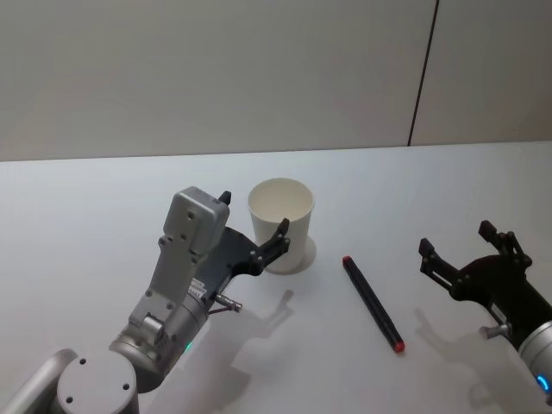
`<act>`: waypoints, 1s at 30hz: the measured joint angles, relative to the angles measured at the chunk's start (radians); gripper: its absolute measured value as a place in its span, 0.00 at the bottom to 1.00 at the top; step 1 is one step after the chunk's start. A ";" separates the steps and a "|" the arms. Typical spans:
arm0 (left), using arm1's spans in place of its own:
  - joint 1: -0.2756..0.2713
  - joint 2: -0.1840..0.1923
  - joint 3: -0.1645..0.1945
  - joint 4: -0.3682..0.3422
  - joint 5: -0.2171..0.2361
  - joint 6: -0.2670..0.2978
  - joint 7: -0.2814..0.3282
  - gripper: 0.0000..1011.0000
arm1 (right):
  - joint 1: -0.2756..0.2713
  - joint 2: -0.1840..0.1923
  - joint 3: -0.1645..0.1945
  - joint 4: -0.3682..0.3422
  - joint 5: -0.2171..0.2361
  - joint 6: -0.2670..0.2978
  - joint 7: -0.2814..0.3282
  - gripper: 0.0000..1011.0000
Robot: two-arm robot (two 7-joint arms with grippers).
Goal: Place the pen into the pen holder.
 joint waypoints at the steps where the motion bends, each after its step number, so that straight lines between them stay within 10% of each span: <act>1: 0.000 0.000 0.000 0.000 0.000 0.000 0.000 0.99 | 0.000 0.000 0.000 0.000 0.000 0.000 0.000 0.99; 30: 0.000 0.000 0.000 0.000 0.000 0.000 0.000 0.99 | 0.000 0.000 0.000 0.000 0.000 0.000 0.000 0.99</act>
